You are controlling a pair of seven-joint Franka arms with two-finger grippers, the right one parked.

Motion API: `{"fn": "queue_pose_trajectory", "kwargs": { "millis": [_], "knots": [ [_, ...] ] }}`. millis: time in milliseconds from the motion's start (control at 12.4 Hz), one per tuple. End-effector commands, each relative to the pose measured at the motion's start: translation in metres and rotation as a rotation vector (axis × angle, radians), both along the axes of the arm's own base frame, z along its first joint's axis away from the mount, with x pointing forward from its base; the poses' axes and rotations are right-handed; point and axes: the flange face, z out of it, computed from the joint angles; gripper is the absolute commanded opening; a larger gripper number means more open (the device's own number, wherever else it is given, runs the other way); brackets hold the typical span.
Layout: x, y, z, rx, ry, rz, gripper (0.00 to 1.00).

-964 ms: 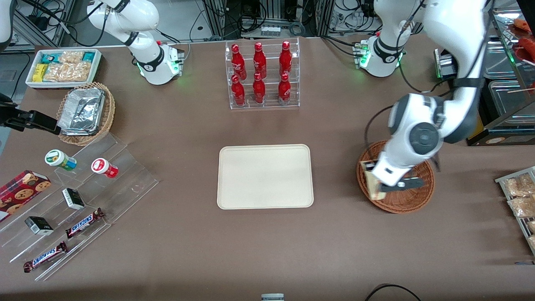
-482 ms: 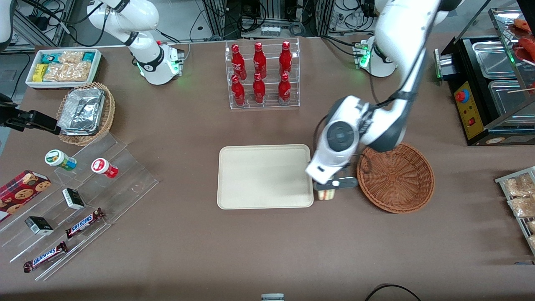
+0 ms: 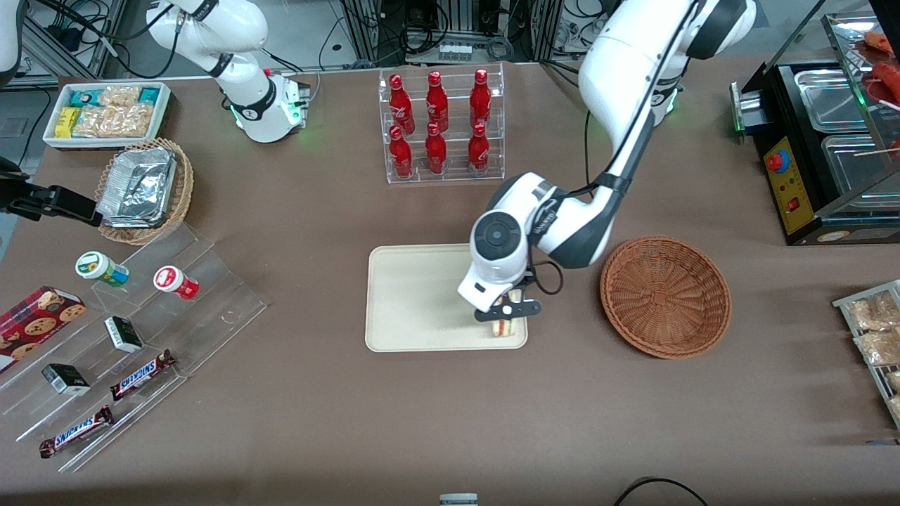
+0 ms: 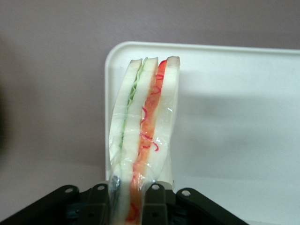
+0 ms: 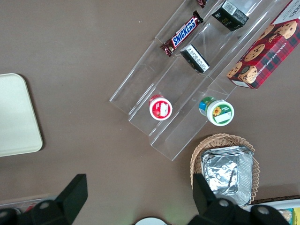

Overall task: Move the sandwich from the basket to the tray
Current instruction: 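Lift the sandwich and carry it with the left gripper over the tray, then lower the sandwich onto the cream tray with the left gripper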

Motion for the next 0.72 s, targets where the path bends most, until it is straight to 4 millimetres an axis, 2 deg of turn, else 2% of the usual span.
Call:
{"fn": "queue_pose_trajectory", "kwargs": {
  "millis": [0, 80, 321, 643],
  "knots": [
    [0.002, -0.012, -0.015, 0.058, -0.019, -0.026, 0.0],
    [-0.003, -0.019, -0.024, 0.064, -0.017, -0.044, 0.0],
    [-0.004, -0.021, -0.042, 0.071, -0.004, -0.05, 0.0],
    [-0.005, -0.025, -0.056, 0.076, 0.001, -0.048, 0.0]
  ]
}}
